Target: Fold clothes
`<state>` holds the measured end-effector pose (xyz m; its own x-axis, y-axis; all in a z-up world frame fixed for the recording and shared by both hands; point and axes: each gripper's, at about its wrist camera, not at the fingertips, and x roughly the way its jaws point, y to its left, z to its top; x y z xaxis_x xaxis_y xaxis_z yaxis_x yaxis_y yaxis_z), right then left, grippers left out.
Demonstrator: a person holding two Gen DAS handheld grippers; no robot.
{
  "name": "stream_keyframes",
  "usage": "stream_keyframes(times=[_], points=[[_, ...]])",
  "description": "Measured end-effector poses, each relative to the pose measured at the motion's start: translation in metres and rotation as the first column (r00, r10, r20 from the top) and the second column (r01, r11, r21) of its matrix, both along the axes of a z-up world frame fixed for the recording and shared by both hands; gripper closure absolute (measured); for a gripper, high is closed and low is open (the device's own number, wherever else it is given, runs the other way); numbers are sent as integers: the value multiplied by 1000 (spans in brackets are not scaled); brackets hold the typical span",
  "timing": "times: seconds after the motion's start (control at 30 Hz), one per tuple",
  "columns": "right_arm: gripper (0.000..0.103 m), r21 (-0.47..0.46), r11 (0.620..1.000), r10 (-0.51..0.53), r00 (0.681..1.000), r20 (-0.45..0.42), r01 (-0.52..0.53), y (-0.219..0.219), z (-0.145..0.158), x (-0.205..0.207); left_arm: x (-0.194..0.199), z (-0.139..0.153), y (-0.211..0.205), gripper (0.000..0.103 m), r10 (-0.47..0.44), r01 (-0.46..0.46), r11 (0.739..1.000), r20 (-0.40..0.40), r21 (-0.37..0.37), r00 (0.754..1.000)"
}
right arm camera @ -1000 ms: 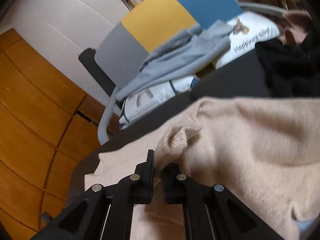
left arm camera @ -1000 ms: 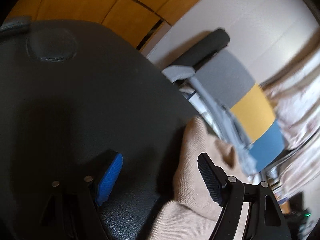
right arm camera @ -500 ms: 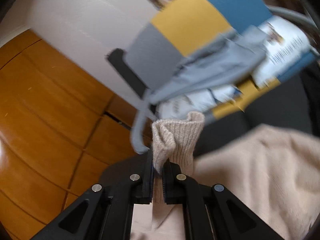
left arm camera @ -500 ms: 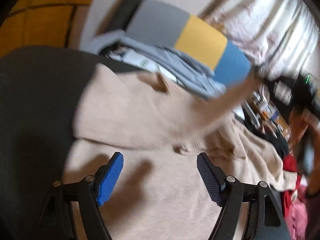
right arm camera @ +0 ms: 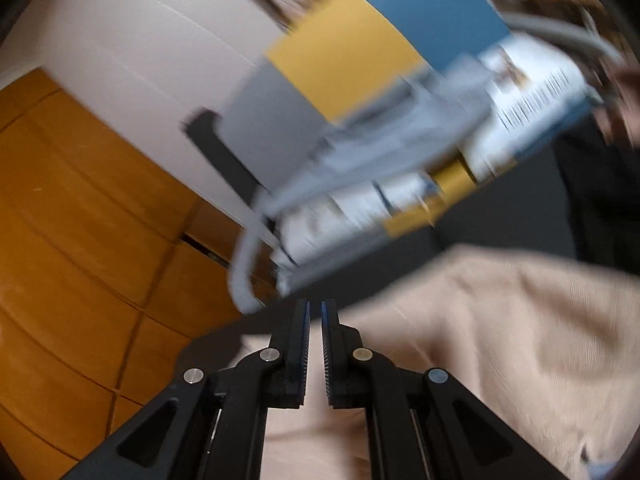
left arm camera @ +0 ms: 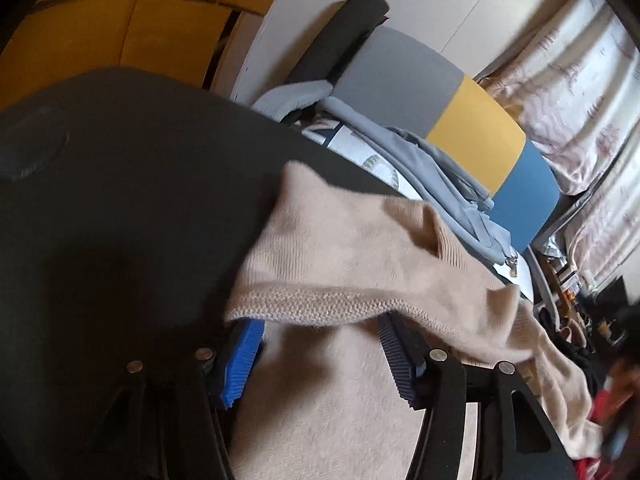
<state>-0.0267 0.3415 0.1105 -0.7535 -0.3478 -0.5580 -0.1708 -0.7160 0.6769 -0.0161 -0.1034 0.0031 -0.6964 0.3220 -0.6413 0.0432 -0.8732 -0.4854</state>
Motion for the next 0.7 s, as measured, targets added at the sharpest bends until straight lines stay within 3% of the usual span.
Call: stream_keyframes(times=[0.13, 0.2, 0.3, 0.53, 0.6, 0.7], points=[[93, -74, 997, 5, 997, 73, 0, 3, -44, 16, 1, -4, 1, 34, -11, 11, 1000, 4, 19, 1000], [75, -65, 997, -23, 996, 85, 29, 6, -50, 27, 1, -4, 4, 31, -21, 21, 1000, 2, 5, 1000], [75, -33, 998, -45, 991, 123, 50, 11, -52, 33, -4, -2, 11, 26, -32, 32, 999, -4, -13, 999], [75, 50, 998, 27, 979, 202, -37, -9, -56, 5, -8, -3, 16, 23, -28, 28, 999, -14, -25, 1000], [89, 59, 997, 40, 988, 151, -49, -14, -52, 3, -8, -4, 14, 23, -27, 27, 1000, -17, -16, 999], [92, 158, 986, 42, 995, 94, -57, -21, -35, 7, -8, -5, 13, 23, -26, 25, 1000, -21, -3, 999]])
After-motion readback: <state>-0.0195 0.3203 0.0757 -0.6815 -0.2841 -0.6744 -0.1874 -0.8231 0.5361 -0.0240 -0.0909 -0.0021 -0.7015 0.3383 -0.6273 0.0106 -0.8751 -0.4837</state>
